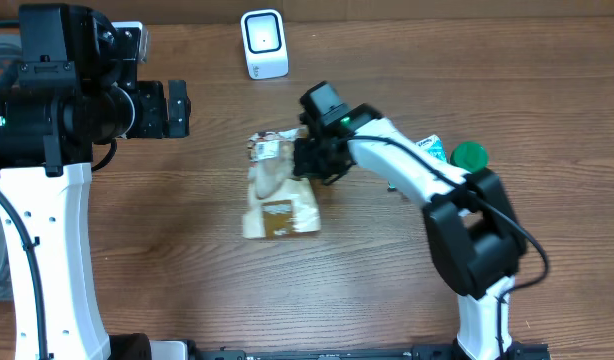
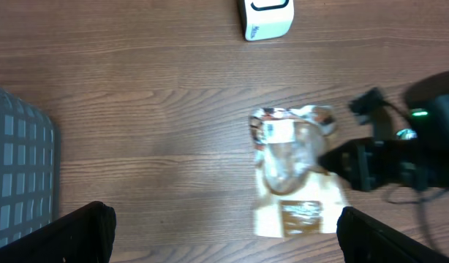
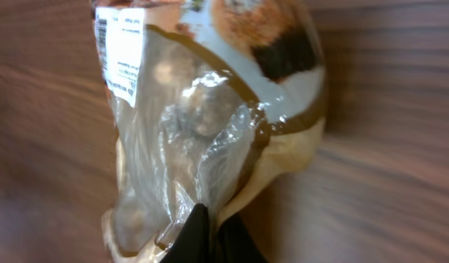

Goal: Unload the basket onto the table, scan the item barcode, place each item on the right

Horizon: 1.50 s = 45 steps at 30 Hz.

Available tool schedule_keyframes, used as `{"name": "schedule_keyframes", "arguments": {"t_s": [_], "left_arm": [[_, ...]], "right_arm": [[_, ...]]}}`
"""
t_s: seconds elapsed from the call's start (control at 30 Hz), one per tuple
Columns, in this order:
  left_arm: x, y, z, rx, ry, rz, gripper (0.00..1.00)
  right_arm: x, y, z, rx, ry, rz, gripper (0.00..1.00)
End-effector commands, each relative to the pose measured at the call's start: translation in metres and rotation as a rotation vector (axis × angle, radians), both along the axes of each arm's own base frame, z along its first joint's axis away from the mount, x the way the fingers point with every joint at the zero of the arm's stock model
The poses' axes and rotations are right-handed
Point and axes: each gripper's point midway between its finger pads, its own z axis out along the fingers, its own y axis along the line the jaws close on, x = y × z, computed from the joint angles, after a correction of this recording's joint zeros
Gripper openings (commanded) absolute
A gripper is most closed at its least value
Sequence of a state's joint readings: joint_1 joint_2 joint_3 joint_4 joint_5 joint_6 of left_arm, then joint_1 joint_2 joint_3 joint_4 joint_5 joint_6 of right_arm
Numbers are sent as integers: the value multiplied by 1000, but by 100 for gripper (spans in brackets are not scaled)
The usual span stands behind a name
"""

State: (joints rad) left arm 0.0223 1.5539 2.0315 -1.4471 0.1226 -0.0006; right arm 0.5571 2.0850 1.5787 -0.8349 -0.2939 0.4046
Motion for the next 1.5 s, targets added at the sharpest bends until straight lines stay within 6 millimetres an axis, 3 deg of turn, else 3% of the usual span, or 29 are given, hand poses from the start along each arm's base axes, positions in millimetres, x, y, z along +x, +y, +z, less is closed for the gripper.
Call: {"name": "schedule_keyframes", "arguments": {"t_s": [0.0,0.13,0.2,0.27,0.33,0.4,0.8,1.07,1.37,1.47], "left_arm": [[0,1,5,1,-16,6,100],[0,1,5,1,-16,6,100],[0,1,5,1,-16,6,100],[0,1,5,1,-16,6,99],[0,2,5,1,-17,7,100],[0,1,5,1,-17,6,100],[0,1,5,1,-17,5,100],[0,1,5,1,-16,5,100],[0,1,5,1,-17,5,100],[8,-1,12,-19,-59,14,100]], "right_arm": [[-4,-15,11,-69,-84,155,4],[-12,-22,7,-97,-67,222,13],[-13,-23,7,-98,-64,221,25],[-13,-24,7,-99,-58,215,56],[-15,-26,7,-92,-42,209,66],[-18,-29,8,-71,-7,200,71],[-21,-73,20,106,154,153,80],[-31,-81,17,67,179,185,81],[-27,-80,17,71,162,185,86],[-28,-80,17,70,167,185,87]]}}
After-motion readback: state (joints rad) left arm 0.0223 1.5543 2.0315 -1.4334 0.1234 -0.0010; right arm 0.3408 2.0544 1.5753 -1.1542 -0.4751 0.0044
